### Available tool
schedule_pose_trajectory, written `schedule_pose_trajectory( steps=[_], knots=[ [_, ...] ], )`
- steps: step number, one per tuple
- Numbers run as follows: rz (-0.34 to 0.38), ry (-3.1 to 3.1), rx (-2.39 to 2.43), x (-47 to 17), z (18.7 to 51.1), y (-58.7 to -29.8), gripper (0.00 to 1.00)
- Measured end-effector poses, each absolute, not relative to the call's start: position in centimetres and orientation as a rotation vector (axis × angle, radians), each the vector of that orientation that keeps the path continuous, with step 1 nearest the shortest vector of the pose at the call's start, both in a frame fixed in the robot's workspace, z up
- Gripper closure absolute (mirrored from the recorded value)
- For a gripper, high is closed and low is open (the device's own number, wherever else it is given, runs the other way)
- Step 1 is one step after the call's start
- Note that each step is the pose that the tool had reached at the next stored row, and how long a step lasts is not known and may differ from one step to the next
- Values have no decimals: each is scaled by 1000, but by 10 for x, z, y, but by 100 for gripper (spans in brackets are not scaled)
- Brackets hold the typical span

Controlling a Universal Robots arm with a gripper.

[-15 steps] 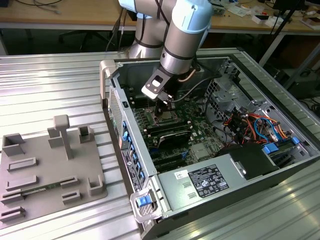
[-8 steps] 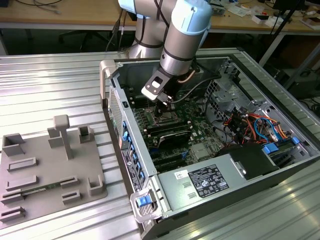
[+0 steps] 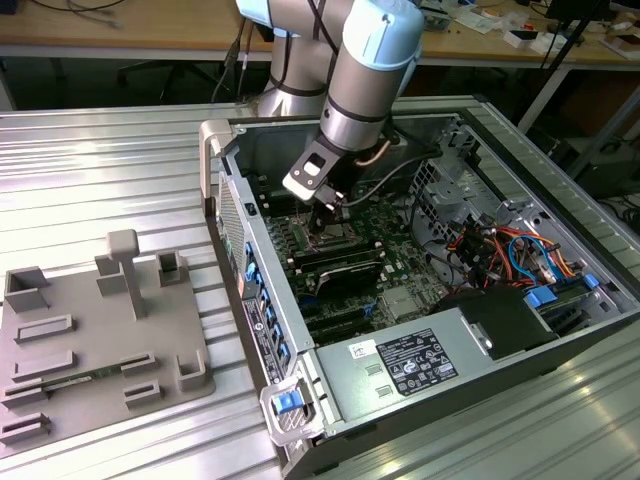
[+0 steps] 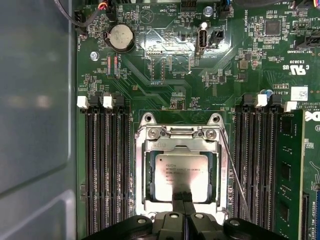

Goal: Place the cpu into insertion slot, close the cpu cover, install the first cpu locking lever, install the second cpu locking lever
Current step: 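Close the cpu cover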

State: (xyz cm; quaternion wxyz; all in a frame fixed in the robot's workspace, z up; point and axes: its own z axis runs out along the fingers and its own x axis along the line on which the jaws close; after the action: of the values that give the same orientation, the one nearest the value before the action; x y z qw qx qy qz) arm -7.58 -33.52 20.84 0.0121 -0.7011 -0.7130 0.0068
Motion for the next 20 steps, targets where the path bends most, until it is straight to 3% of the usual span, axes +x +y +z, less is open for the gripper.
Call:
schedule_pose_trajectory(
  steps=[20],
  knots=[
    [20, -2224, -2183, -79, 208, -335, 89]
  ],
)
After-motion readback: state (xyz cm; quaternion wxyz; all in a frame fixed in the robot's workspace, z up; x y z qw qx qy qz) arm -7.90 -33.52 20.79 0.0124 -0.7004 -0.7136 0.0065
